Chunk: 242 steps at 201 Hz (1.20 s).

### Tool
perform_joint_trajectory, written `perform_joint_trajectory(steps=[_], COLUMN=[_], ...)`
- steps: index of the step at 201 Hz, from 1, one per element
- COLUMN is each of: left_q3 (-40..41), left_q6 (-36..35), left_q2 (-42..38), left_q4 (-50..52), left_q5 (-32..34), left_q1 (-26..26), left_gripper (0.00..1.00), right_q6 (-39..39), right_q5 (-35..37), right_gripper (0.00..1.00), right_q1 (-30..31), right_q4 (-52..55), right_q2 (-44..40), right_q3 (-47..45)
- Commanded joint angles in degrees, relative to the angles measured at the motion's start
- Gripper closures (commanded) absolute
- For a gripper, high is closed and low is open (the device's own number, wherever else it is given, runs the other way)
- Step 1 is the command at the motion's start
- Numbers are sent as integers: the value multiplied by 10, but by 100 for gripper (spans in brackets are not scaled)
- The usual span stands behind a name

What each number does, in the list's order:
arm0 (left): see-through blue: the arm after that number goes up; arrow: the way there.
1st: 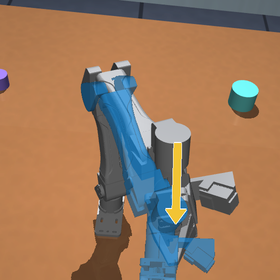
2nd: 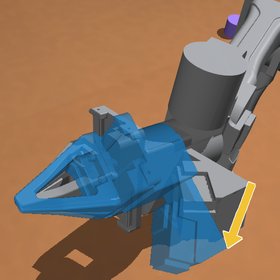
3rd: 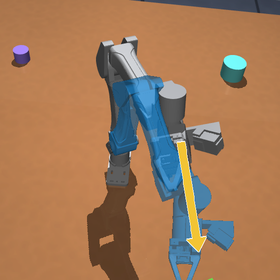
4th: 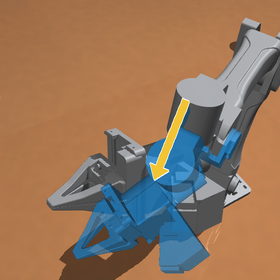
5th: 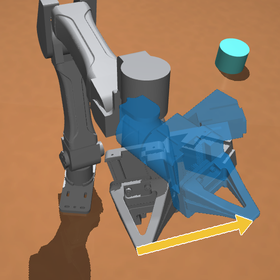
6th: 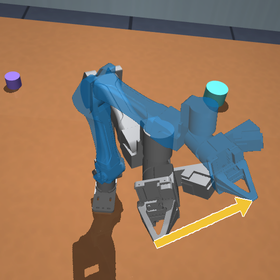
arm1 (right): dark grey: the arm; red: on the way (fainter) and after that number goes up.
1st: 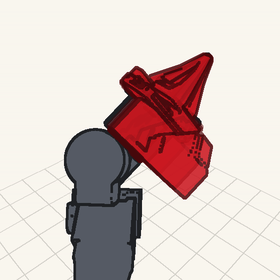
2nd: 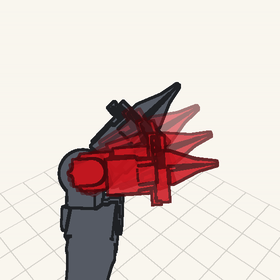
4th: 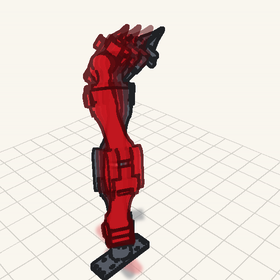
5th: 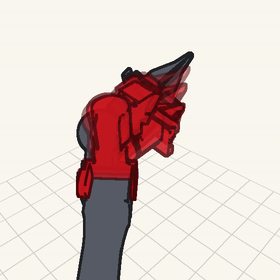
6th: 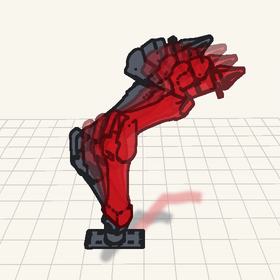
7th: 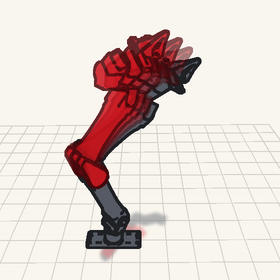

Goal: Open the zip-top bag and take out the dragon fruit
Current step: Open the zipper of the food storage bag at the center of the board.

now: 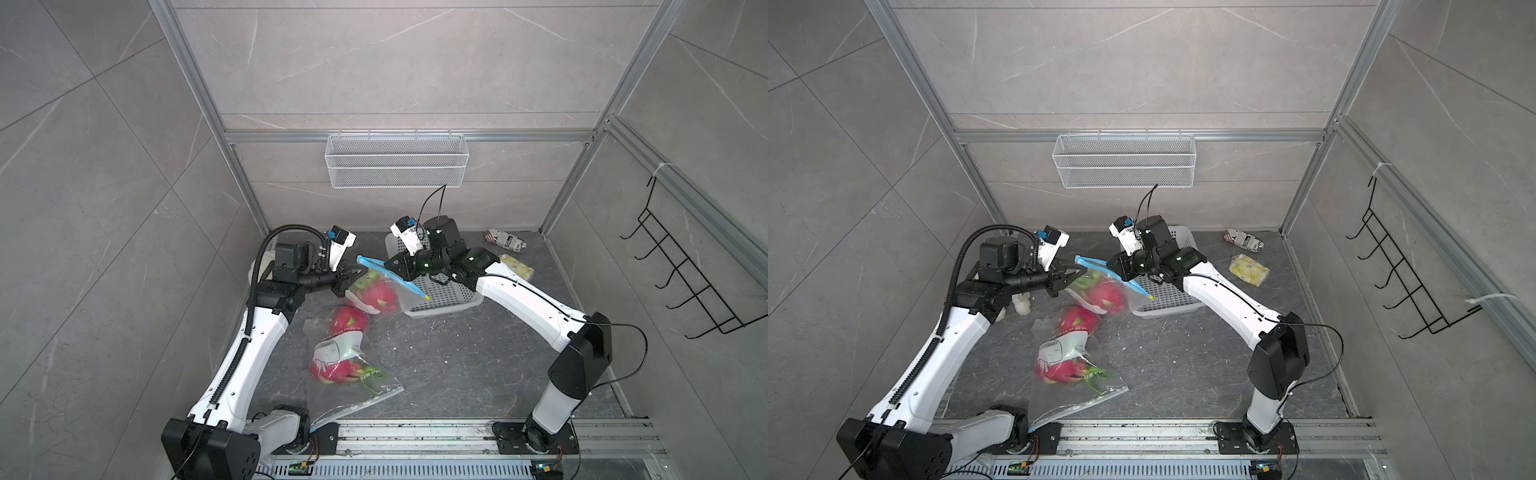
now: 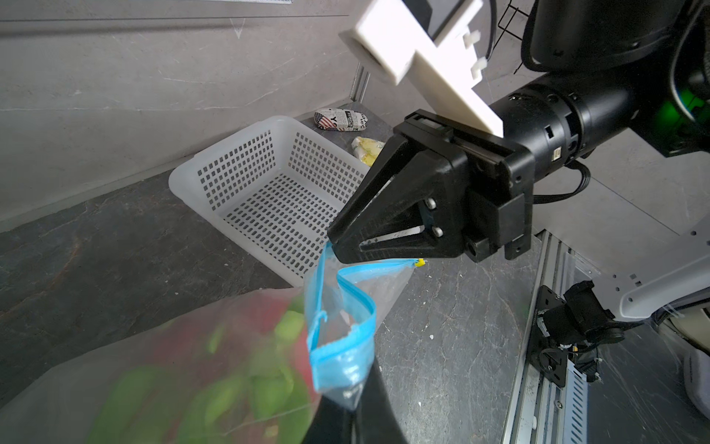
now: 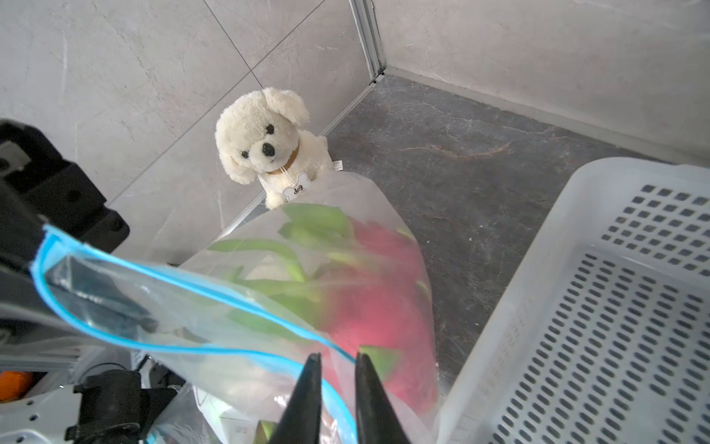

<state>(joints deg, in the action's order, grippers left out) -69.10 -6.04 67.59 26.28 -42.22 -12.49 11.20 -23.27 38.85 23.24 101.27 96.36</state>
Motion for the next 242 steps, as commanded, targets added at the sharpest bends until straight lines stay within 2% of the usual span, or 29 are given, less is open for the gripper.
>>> perform_joint_trajectory(steps=[1,25,54,63,97,136,179,184,189,193,221,231,242], left_q3=[-22,-22,-22,-22,-23,-29,-37,-37,-37,-38,-55,-64,-68], left_q6=[-9,-5,4,7,4,-3,-8,-10,-12,-13,-2,9,23], left_q2=[-22,-22,-20,-20,-13,-5,1,4,6,9,37,46,51], left_q4=[-17,-22,-31,-34,-35,-33,-31,-33,-36,-38,-55,-58,-65], left_q5=[-34,-33,-26,-20,-2,-19,20,26,36,43,50,37,23], left_q1=[-1,-1,-1,-1,-1,-1,-1,0,0,-1,-1,-1,0], left_gripper=[100,100,100,100,100,100,100,100,100,100,100,100,100], right_q6=[5,1,-27,-39,-61,-82,-95,-98,-100,-101,-79,-77,-75], right_q5=[-7,6,36,49,65,75,-17,-27,-34,-37,-65,-39,12], right_gripper=[89,96,98,94,58,55,56,55,47,45,45,45,52], right_q1=[8,12,34,42,50,49,49,49,49,50,57,70,79], right_q4=[2,8,14,20,15,38,46,48,52,54,19,23,21], right_q2=[23,32,28,26,4,0,-12,-14,-15,-16,-16,-8,-1], right_q3=[18,19,21,20,-12,-6,-6,-8,-11,-13,-38,-31,-28])
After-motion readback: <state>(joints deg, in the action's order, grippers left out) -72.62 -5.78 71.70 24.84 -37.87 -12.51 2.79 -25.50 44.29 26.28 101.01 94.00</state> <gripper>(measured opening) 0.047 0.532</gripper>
